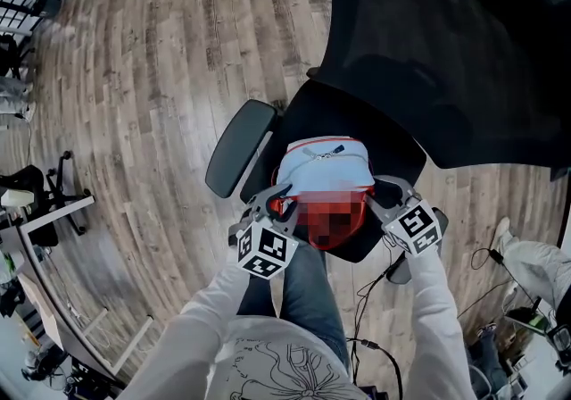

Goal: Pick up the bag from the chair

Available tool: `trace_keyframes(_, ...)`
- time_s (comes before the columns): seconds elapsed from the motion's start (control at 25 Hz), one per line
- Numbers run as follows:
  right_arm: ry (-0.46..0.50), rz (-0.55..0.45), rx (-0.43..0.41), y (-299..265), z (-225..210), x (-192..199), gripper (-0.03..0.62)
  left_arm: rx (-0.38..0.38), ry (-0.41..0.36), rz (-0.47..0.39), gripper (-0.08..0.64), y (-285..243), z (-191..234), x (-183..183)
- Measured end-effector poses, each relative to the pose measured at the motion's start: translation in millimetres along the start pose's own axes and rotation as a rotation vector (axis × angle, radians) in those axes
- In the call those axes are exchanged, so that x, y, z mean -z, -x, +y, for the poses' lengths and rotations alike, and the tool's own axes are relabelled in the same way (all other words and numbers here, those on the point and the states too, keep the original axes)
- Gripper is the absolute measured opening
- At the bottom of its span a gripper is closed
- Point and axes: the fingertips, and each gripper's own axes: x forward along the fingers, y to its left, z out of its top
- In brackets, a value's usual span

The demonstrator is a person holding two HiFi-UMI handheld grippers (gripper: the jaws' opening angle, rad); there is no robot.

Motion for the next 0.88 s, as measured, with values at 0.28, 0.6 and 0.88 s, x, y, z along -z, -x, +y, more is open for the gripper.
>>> trace_keyframes(0.28, -0.025, -0.028, 0.006, 7.0, 12.0, -19.4, 0.109, -0.013, 0.026, -0.019, 0.112, 16.6, 11.2, -12.1)
trace_keyframes(0.6, 0.003, -0.128, 0.069, 39.7, 22.7, -81.5, 0.106, -0.023, 0.043, -0.124, 0.112, 61.4, 25.0, -55.8)
trace_keyframes(0.88, 0.066, -0.235, 0.163, 83.9, 35.5, -162.5, 0.103, -0.052, -0.026, -0.265, 0.112, 118.5, 50.5, -122.9)
